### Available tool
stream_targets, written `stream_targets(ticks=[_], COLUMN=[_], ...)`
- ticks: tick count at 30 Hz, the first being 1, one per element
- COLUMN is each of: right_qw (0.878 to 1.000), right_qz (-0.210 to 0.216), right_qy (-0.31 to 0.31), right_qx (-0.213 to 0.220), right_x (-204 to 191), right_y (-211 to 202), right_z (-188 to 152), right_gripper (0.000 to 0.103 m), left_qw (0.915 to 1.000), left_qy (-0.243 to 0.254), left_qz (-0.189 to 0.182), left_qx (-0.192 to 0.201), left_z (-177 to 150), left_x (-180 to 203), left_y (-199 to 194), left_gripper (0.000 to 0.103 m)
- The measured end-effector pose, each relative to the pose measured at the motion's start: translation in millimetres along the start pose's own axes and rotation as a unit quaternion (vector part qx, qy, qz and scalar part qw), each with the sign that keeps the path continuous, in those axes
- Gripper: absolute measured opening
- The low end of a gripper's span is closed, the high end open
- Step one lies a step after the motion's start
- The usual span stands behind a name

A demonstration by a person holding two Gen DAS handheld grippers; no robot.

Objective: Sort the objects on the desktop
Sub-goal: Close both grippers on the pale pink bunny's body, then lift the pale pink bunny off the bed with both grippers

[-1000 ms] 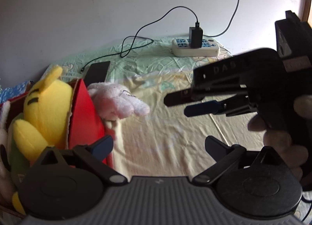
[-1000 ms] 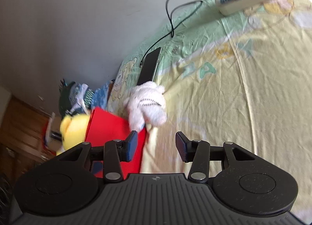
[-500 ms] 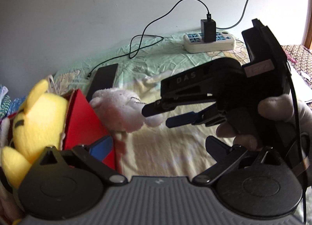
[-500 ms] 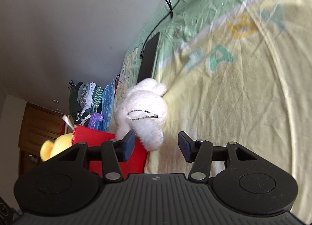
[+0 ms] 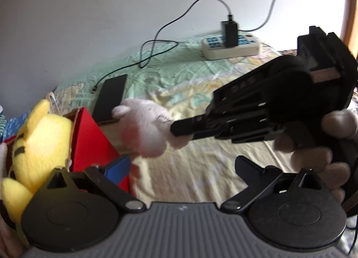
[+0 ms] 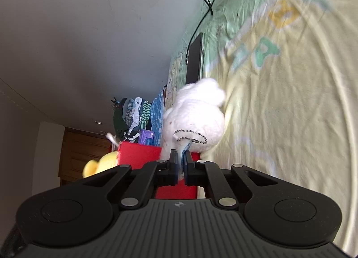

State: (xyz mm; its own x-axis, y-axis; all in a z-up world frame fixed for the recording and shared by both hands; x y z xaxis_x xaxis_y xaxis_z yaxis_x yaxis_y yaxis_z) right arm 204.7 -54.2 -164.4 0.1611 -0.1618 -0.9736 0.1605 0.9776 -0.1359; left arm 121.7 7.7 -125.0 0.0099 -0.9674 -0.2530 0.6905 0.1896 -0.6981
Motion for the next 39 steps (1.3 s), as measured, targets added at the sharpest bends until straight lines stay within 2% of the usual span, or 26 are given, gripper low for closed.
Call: stream_targets(ticks=[8,14,18,23,25,26,28,35,39], right_qw=[1.000,0.998,0.997,0.997,0.997,0.997,0.997,0.996,0.995], right_qz=[0.013,0.046,0.060,0.046,0.044,0.037,0.031,-0.001,-0.081], right_qy=[-0.021,-0.047,-0.029,0.042,0.049,0.046,0.042,0.033,-0.037], right_qx=[0.008,0.015,0.037,0.049,0.041,0.040,0.048,0.085,0.055], right_x=[-44,-90,-91,-60,-57,-55,-51,-32,-20], right_y=[-66,-100,-107,-82,-68,-61,-50,-44,-35], right_z=[-41,-82,-97,-105,-110,-109,-105,-80,-80], right_gripper=[0.006,0.006,0.006,0.007,0.011,0.013,0.025,0.029,0.030], left_qw=[0.9992,0.9948,0.9899,0.9891,0.9893,0.9898,0.9909,0.9897,0.9887], left_qy=[0.004,-0.001,0.018,0.026,0.024,0.019,0.003,-0.062,-0.064], left_qz=[-0.037,-0.100,-0.139,-0.144,-0.144,-0.141,-0.134,-0.112,-0.100], left_qx=[0.016,0.018,0.024,0.018,0.011,0.006,-0.007,-0.063,-0.091], left_z=[-16,-34,-46,-59,-64,-67,-73,-93,-108], left_x=[6,12,26,35,35,33,26,1,0], left_y=[-38,-73,-97,-104,-104,-103,-97,-69,-56], left_gripper=[0.100,0.101,0.101,0.101,0.101,0.101,0.101,0.101,0.095])
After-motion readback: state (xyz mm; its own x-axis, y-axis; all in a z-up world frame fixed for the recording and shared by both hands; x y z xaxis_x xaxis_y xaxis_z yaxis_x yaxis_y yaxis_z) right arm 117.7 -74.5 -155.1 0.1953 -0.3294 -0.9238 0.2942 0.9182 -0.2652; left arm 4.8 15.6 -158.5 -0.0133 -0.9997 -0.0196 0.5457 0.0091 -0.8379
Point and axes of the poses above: each gripper's, at about its wrist camera, not at the fingertips, and y roughly the way its jaws point, x to its right, z to its top, the point moved 9 cm from there along y, roughly the way its jaws point, and after that the axes turned 9 degrees about z, right-handed, at the moved point
